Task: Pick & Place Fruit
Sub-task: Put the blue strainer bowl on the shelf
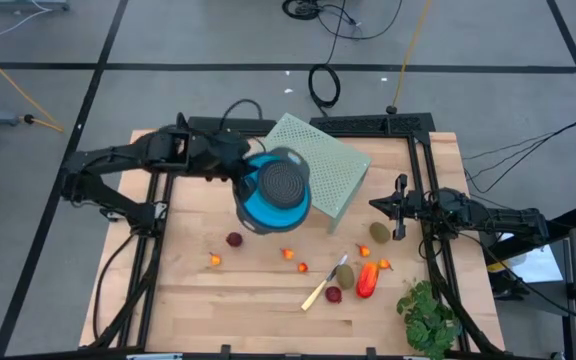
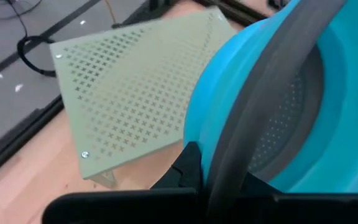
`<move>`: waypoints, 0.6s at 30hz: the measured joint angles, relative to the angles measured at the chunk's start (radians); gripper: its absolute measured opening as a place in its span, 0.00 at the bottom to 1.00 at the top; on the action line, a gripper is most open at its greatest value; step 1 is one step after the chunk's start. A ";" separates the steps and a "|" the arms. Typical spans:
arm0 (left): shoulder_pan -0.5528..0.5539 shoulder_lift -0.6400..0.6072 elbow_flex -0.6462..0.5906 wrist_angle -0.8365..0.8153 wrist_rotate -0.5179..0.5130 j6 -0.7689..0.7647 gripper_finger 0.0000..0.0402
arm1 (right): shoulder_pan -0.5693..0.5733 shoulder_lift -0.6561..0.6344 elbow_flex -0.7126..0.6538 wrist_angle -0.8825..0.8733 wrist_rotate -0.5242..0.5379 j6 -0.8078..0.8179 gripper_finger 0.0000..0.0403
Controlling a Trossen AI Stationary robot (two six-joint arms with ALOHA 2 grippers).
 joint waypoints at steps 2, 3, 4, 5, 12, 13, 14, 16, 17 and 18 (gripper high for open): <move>0.023 -0.001 0.014 -0.004 0.002 -0.046 0.00 | 0.000 0.000 0.000 0.000 0.000 -0.013 0.00; 0.035 0.001 0.024 -0.005 0.016 -0.061 0.00 | 0.000 0.000 0.000 0.000 0.000 -0.015 0.00; 0.048 0.002 0.036 -0.005 0.035 -0.069 0.00 | 0.000 0.000 0.000 0.000 0.000 -0.015 0.00; 0.059 0.002 0.047 -0.004 0.055 -0.073 0.00 | 0.000 0.000 0.000 0.000 0.000 -0.015 0.00; 0.144 0.002 0.067 -0.003 0.151 -0.183 0.00 | 0.000 0.000 0.000 0.000 0.000 -0.015 0.00; 0.156 0.002 0.067 -0.003 0.169 -0.194 0.00 | 0.000 0.000 0.000 0.000 0.000 -0.015 0.00; 0.167 0.001 0.067 -0.003 0.187 -0.204 0.00 | 0.000 0.000 0.000 0.000 0.000 -0.015 0.00; 0.194 0.000 0.067 -0.003 0.230 -0.206 0.00 | 0.000 0.000 0.000 0.000 0.000 -0.015 0.00; 0.206 0.001 0.067 -0.003 0.250 -0.209 0.00 | 0.000 0.000 0.000 0.000 0.000 -0.015 0.00; 0.217 0.005 0.067 -0.003 0.265 -0.220 0.00 | 0.000 0.000 0.000 0.000 0.000 -0.015 0.00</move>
